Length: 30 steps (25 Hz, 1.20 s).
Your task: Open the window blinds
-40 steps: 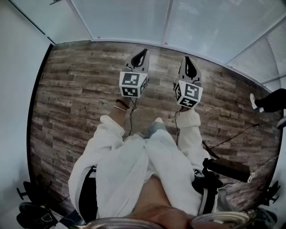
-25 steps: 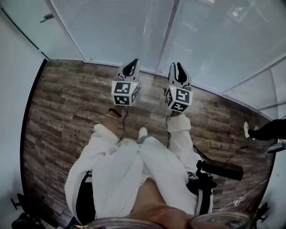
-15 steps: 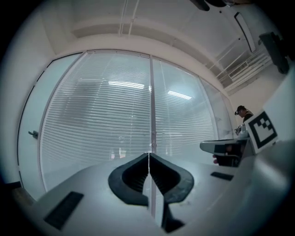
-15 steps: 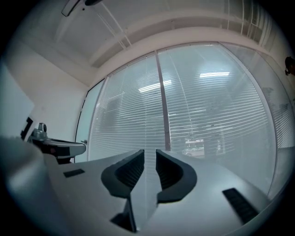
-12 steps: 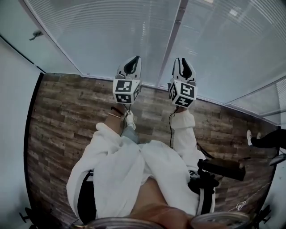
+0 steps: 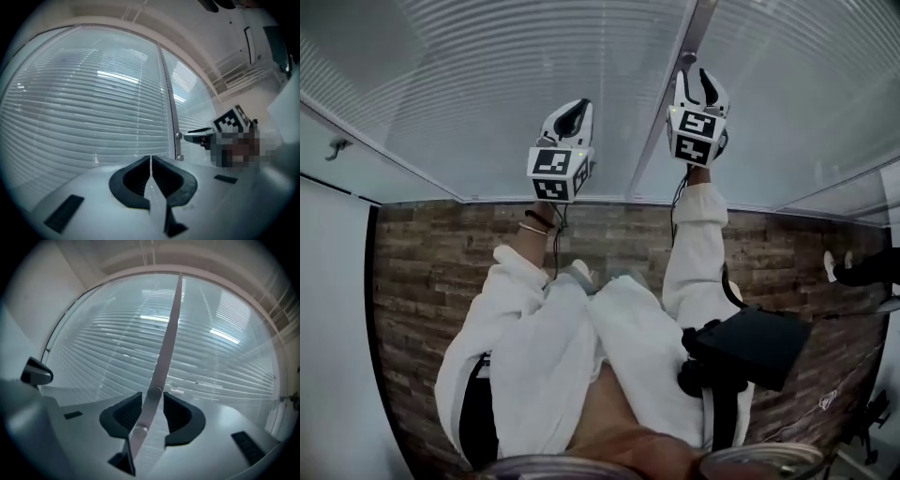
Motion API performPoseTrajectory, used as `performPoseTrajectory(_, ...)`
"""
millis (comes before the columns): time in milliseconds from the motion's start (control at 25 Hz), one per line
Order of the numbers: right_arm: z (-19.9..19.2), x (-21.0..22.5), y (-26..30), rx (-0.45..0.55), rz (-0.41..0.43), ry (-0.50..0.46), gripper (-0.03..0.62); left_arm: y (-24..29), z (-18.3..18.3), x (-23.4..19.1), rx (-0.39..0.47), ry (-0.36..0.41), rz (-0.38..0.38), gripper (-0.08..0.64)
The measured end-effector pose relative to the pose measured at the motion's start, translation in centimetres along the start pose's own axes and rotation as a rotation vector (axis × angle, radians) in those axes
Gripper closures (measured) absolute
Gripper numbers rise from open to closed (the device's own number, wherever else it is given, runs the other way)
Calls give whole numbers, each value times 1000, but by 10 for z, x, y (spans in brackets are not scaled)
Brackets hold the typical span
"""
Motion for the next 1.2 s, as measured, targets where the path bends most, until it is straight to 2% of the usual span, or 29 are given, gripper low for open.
performPoseTrajectory(160,4,10,34,-33,-22,-133,453,36,-8,-5,-7,-15,-18,558)
performPoseTrajectory(360,5,2,38,-75,-23,-276,469,56,-7,-1,16,-21,-31,558)
performPoseTrajectory(560,6,0,38,-171,4,-328,469,61,-10,7,20,-37,-69,558)
performPoseTrajectory(800,5,-5,38,-229,45,-373,467,62,-8,4,39,-45,-91,558)
performPoseTrajectory(840,3,-5,39,-240,47,-377,451,62,-9,4,41,-48,-96,558)
performPoseTrajectory(1000,0,1,48,-233,-32,-435,457,67,-12,7,40,-46,-111,558)
performPoseTrajectory(1080,0,2,49,-211,-48,-409,459,68,-13,8,42,-43,-117,558)
performPoseTrajectory(1120,0,2,49,-195,-45,-346,460,69,-13,8,43,-40,-119,558)
performPoseTrajectory(1160,0,4,49,-173,-35,-237,461,69,-14,8,44,-39,-119,558)
performPoseTrajectory(1200,0,7,49,-146,-20,-82,462,69,-14,7,44,-41,-118,558)
Point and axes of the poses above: the fingertips, and each gripper's own axes: y forward along the fingers, x to its right, z out of its top, the point moved 1 cm from there along -y, backward along the fingers, and after that the axes turned 15 degrees about y, right-handed, at the moved point
